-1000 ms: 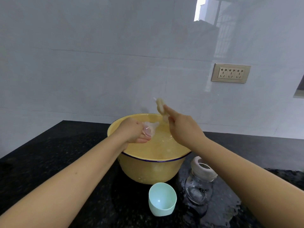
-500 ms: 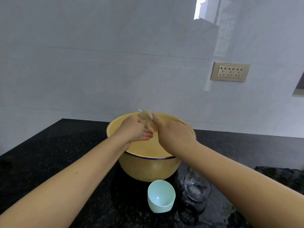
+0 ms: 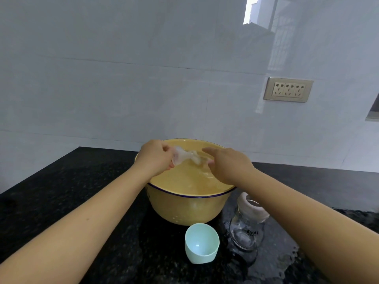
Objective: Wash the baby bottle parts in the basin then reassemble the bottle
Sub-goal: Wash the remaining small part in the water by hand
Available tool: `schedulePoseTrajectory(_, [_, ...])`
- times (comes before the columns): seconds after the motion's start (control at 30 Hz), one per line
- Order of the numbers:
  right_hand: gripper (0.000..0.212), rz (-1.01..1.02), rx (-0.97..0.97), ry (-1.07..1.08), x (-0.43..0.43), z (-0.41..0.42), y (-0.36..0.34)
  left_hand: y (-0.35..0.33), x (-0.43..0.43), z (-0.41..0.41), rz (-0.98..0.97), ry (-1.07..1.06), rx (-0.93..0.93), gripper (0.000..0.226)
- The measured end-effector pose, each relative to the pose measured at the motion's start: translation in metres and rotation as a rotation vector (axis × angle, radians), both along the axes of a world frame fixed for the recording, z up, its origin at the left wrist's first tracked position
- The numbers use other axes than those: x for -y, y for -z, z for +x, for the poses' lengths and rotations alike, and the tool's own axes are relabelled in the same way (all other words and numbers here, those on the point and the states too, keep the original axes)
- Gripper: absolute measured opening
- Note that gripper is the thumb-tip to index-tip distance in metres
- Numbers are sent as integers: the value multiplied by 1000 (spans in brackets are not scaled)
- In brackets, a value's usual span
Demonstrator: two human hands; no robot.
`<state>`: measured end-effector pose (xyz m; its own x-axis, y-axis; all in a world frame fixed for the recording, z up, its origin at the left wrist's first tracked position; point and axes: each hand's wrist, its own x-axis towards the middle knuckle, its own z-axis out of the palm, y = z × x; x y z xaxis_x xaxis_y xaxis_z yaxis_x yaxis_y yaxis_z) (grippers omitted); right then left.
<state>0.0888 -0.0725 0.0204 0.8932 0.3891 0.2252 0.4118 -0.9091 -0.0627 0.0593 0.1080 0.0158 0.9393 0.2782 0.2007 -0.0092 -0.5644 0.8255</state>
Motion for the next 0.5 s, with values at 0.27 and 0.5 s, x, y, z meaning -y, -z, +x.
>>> schedulePoseTrajectory(0.27, [59,474,-168,-207,-6,0,-10,-11,13,-12,-422,147,-61,11])
schedulePoseTrajectory(0.5, [43,704,-253,-380,-5,-7,-13,-16,26,-26,-914,343,-76,22])
